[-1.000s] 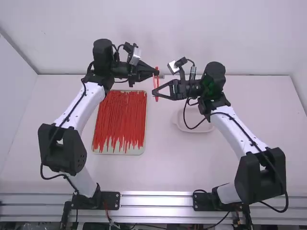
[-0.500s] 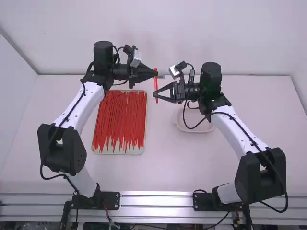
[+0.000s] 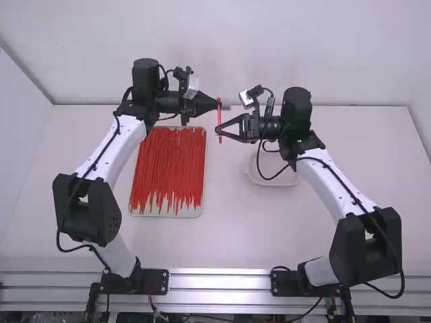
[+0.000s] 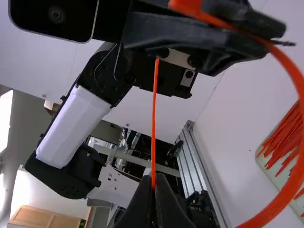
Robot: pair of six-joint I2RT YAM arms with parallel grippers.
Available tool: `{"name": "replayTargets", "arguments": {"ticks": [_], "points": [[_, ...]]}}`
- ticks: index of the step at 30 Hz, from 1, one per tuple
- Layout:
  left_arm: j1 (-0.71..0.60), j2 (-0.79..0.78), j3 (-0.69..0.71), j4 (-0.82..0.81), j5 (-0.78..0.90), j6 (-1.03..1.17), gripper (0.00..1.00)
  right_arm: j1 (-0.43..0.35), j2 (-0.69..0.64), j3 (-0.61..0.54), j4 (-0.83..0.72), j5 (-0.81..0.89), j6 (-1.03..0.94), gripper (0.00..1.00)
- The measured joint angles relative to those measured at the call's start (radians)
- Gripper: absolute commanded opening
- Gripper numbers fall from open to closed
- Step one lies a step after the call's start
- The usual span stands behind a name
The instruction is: Fasten the cable tie
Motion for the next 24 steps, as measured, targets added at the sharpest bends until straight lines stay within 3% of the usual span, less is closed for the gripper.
{"name": "replayTargets", "arguments": {"ticks": [24], "points": [[-0.013,0.0,0.0,0.006,-0.002,0.037,0.02,-0.015,0.0,0.0,0.0,0.031,0.009,0.0]]}}
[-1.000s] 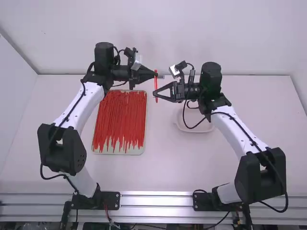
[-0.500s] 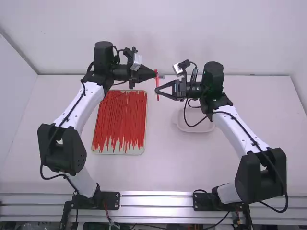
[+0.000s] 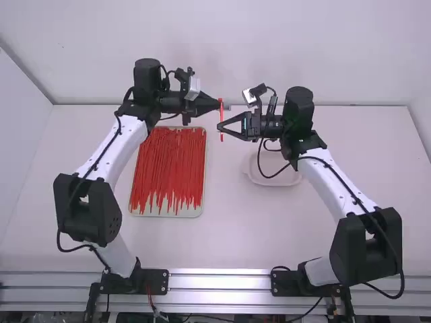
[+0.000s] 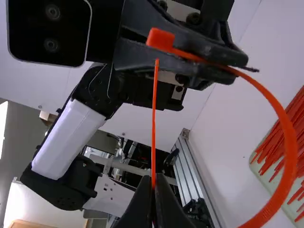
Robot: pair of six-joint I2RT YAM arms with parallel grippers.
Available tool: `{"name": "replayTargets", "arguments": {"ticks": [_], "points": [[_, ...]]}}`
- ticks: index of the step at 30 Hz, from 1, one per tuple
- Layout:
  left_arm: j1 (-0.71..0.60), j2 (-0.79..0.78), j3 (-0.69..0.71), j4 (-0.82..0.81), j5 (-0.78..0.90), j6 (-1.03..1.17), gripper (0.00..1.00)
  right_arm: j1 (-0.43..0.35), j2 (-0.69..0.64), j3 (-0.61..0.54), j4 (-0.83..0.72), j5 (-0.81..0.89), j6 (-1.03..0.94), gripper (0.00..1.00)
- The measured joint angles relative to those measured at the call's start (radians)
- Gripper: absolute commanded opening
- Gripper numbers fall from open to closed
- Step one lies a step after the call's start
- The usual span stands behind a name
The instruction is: Fasten the cable tie
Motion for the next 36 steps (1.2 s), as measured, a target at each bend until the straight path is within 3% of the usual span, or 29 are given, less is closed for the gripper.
{"name": "replayTargets", "arguments": {"ticks": [36], "points": [[-0.002,0.0,0.0,0.02,0.043,0.008,0.02,0.0,0.0,0.0,0.0,-0.002,0.03,0.0]]}}
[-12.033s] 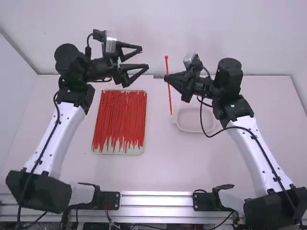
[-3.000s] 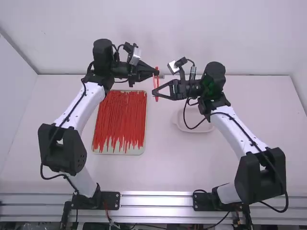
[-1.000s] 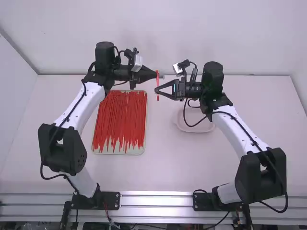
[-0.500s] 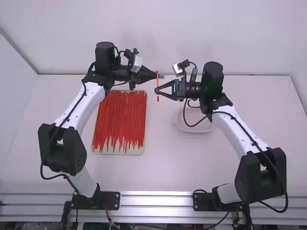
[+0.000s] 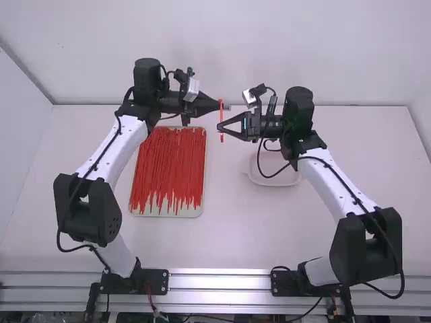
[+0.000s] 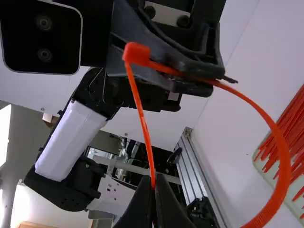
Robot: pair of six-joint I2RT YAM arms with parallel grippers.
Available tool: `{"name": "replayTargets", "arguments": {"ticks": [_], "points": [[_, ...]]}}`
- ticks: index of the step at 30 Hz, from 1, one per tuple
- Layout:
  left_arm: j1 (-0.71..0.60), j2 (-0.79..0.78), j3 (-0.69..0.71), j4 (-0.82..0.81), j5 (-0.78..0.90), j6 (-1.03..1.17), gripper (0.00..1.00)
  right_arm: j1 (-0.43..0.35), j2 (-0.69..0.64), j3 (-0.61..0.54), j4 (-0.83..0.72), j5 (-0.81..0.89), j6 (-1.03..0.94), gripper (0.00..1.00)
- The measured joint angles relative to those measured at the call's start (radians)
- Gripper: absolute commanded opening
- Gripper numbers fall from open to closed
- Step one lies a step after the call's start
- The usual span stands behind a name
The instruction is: Fasten the cable tie
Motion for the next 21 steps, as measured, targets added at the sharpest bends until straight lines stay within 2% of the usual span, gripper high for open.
{"name": "replayTargets", "arguments": {"ticks": [15,21], "points": [[-0.003,0.0,0.0,0.021,0.021,0.0,0.02,-0.006,0.0,0.0,0.001,0.0,0.022,0.0],[-0.023,0.0,0.0,0.019,0.003,0.0,0.02,-0.01,0.0,0.0,0.023,-0.002,0.098,0.0]]}}
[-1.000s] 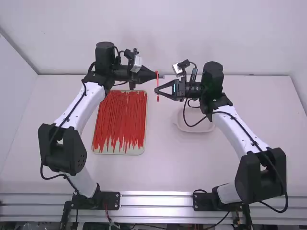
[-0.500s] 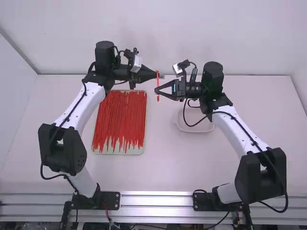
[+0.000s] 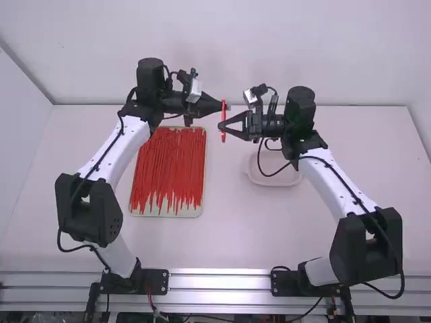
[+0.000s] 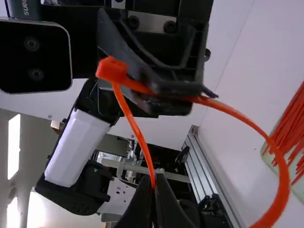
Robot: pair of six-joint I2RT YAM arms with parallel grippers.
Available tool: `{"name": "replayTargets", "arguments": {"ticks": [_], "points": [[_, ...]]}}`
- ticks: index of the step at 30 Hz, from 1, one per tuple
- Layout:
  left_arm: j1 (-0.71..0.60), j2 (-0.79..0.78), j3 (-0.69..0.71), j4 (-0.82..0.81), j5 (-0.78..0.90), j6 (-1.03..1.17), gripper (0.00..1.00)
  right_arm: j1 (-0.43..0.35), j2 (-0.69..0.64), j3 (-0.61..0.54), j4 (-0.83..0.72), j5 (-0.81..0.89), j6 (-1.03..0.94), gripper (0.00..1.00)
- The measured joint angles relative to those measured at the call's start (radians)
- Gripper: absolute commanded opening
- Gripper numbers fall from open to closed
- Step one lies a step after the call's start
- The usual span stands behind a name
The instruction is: Fasten the cable tie
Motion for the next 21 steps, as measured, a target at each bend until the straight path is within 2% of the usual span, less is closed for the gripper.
{"name": "replayTargets", "arguments": {"ticks": [10,21], "points": [[-0.014,0.0,-0.014,-0.124,-0.041,0.076,0.02,-0.016,0.0,0.0,0.005,0.022,0.032,0.0],[-0.02,0.0,-0.014,-0.127,-0.013,0.119,0.02,-0.025,0.0,0.0,0.006,0.027,0.045,0.0]]}}
